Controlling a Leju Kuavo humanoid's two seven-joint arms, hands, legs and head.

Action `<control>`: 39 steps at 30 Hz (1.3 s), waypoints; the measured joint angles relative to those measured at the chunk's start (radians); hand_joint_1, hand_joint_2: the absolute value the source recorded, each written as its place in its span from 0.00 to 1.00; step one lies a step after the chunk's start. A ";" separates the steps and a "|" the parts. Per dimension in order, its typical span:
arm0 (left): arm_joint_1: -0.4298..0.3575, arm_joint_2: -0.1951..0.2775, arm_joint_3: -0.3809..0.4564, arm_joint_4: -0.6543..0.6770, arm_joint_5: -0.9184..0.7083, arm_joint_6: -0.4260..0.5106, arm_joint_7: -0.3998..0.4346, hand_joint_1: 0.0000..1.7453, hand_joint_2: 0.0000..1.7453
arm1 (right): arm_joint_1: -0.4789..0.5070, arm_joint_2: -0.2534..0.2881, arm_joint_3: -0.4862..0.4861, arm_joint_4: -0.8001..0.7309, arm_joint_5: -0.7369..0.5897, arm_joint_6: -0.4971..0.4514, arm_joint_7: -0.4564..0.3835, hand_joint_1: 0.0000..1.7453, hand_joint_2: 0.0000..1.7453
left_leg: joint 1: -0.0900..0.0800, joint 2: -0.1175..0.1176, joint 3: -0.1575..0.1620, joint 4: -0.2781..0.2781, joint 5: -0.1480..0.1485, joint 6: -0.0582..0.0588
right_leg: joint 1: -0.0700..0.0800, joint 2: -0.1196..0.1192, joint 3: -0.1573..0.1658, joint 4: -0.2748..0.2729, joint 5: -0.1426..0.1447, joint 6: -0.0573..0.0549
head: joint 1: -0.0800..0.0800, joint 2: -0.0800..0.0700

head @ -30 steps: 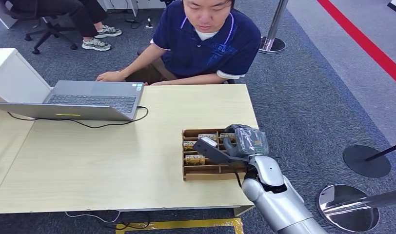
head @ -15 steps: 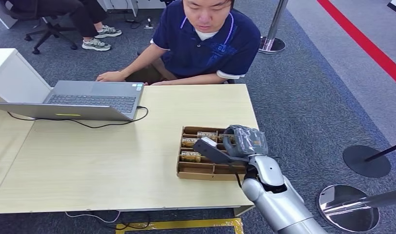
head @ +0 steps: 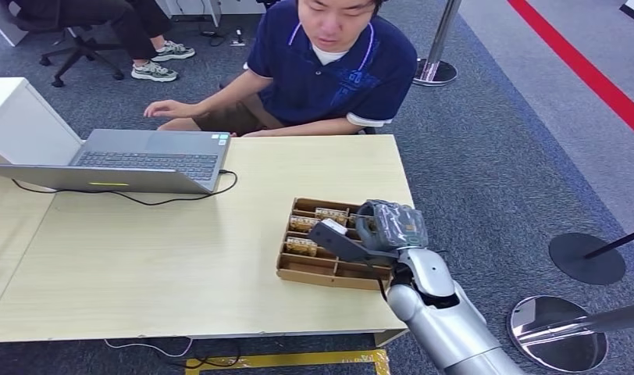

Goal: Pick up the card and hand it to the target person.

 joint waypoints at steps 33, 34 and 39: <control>-0.015 0.005 0.007 0.000 -0.021 0.016 -0.029 0.00 1.00 | 0.001 -0.007 -0.006 -0.086 -0.038 0.004 -0.023 0.78 1.00 | 0.000 0.000 0.000 0.000 0.000 0.000 | 0.000 0.000 0.000 0.000 0.000 0.000 | 0.000 0.000; -0.016 0.005 0.009 0.000 -0.021 0.015 -0.029 0.00 1.00 | 0.001 -0.009 -0.009 -0.096 -0.040 0.004 -0.023 0.78 1.00 | 0.000 0.000 0.000 0.000 0.000 0.000 | 0.000 0.000 0.000 0.000 0.000 0.000 | 0.000 0.000; -0.021 0.006 0.012 0.000 -0.019 0.011 -0.031 0.00 1.00 | -0.002 -0.024 -0.026 -0.148 -0.062 -0.005 -0.034 0.78 1.00 | 0.000 0.000 0.000 0.000 0.000 0.000 | 0.000 0.000 0.000 0.000 0.000 0.000 | 0.000 0.000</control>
